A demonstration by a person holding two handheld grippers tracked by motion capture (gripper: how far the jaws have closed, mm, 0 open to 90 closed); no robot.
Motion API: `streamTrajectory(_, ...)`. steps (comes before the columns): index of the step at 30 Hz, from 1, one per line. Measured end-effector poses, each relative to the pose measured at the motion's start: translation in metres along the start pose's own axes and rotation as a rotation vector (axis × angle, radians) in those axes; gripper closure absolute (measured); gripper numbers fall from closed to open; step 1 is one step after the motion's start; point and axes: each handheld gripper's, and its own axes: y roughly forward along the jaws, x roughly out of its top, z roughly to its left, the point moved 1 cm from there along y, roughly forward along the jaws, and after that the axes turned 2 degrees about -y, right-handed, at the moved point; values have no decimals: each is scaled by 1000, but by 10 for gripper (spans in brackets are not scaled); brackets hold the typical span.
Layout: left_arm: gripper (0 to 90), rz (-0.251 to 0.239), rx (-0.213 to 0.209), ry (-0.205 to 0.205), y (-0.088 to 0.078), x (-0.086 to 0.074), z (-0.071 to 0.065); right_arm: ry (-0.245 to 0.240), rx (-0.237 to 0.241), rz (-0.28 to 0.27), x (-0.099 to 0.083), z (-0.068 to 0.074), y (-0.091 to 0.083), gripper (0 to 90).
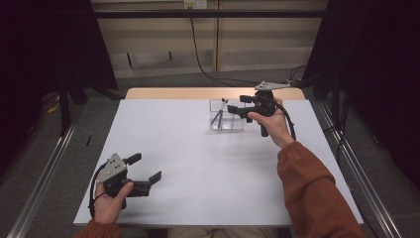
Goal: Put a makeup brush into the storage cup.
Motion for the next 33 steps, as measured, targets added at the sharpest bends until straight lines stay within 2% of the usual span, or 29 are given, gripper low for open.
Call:
streamTrajectory(2, 34, 1, -2, 5, 0, 0, 0, 23, -5, 0, -2, 0, -2, 28)
streamTrajectory(4, 34, 1, -1, 8, 0, 0, 0, -6, -6, -25, -5, 0, -7, 0)
streamTrajectory(6, 34, -5, 5, 6, 0, 0, 0, -12, -10, -31, -7, 0, -10, 0)
streamTrajectory(8, 34, -4, 5, 9, -1, 0, 0, 20, -22, -23, -9, -1, -11, 6)
streamTrajectory(10, 34, -7, 6, 5, -2, 0, 0, 10, -41, -21, -11, 1, -14, 9)
streamTrajectory(13, 34, -13, 6, 5, -4, -1, 0, 24, -24, -32, -14, 4, -20, 7)
streamTrajectory(17, 34, -20, 11, 0, -7, -2, 1, 27, -56, -47, -16, 6, -27, 7)
streamTrajectory(19, 34, -28, 15, -10, -8, -1, 0, 16, -68, -46, -17, 8, -30, 8)
streamTrajectory(20, 34, -28, 15, 0, -8, 0, 1, 15, -66, -52, -18, 9, -31, 7)
streamTrajectory(25, 34, -43, 15, -6, -6, 1, 2, -9, -52, -74, -24, 12, -41, 12)
streamTrajectory(30, 34, -64, 22, -17, -5, 2, 3, -17, -92, -82, -32, 13, -53, 11)
streamTrajectory(33, 33, -65, 28, -6, -5, 1, 4, -33, -96, -93, -37, 15, -61, 12)
